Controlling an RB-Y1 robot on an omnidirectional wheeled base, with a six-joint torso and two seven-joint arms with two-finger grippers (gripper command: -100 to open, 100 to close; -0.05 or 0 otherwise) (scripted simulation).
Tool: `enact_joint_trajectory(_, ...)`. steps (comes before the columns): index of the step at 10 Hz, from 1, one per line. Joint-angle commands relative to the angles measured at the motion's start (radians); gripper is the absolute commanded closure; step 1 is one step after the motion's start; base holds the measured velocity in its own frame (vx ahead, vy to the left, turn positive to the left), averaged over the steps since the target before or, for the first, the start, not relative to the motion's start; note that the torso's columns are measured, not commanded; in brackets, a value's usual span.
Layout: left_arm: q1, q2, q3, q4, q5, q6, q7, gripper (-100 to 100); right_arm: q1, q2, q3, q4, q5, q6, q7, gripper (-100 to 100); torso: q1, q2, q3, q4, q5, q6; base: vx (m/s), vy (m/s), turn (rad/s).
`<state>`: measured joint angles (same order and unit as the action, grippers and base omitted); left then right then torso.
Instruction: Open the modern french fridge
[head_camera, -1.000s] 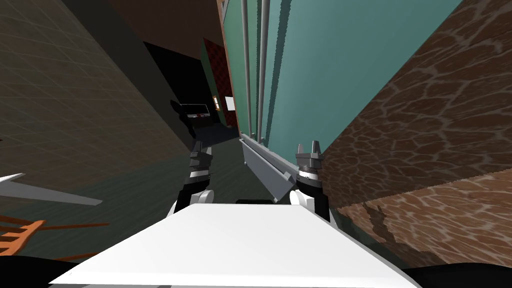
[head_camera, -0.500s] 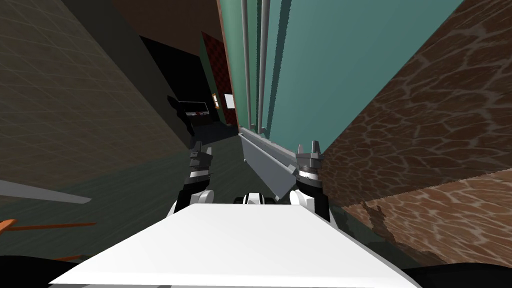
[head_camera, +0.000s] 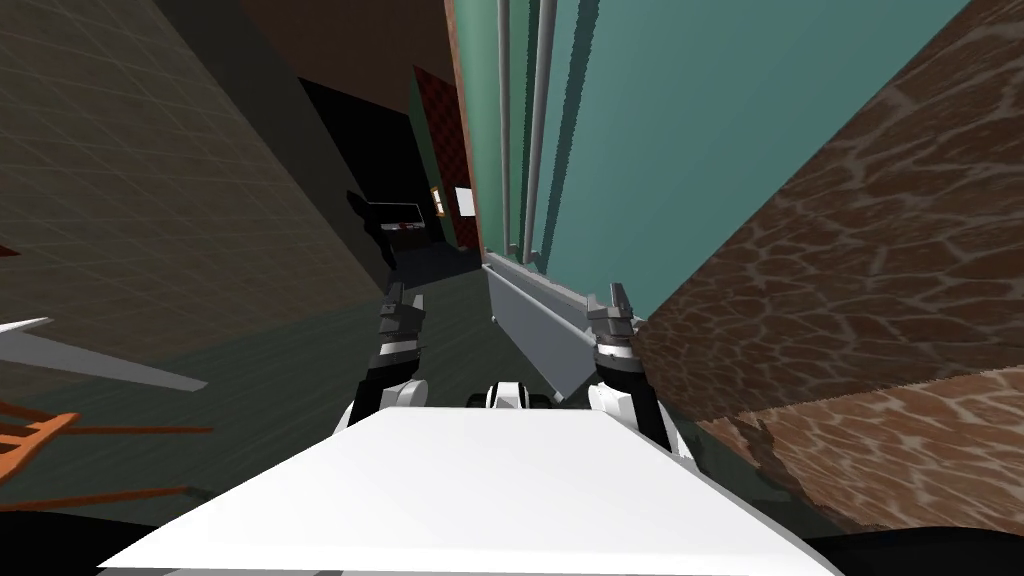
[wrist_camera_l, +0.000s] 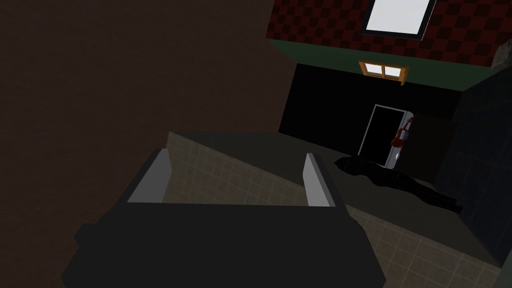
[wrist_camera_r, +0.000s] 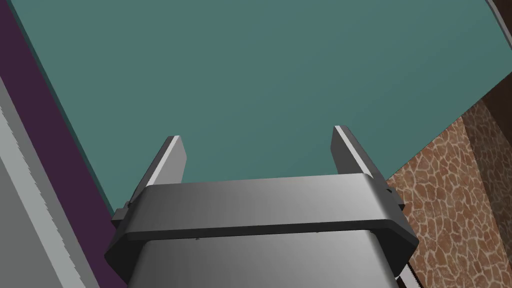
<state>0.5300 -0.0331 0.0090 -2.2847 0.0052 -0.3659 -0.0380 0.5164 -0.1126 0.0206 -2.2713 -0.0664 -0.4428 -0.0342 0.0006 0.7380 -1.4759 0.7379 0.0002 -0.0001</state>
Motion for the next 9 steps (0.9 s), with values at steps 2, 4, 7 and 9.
enact_joint_trajectory(2,0.000,0.000,0.000,0.000,0.000,0.000,0.000,0,-0.029,-0.103,-0.023,0.069,0.045,0.054,0.075,-100,0.000,0.000,0.000,0.000,0.000,0.000,-0.028,0.071,0.119)
enact_joint_trajectory(4,0.000,0.000,0.000,0.000,0.000,0.000,0.000,0,-0.046,-0.154,-0.042,0.111,0.073,0.089,0.123,-100,0.000,0.000,0.000,0.000,0.000,0.000,-0.021,0.088,0.122)
enact_joint_trajectory(7,0.000,0.000,0.000,0.000,0.000,0.000,0.000,0,-0.074,-0.224,-0.074,0.180,0.122,0.147,0.205,-100,-0.001,0.000,0.000,0.000,0.000,0.000,-0.013,0.090,0.172)
enact_joint_trajectory(9,0.000,0.000,0.000,0.000,0.000,0.000,0.000,0,-0.095,-0.269,-0.097,0.230,0.158,0.190,0.265,-100,0.000,0.000,0.000,0.000,0.000,0.000,-0.016,0.111,0.187)
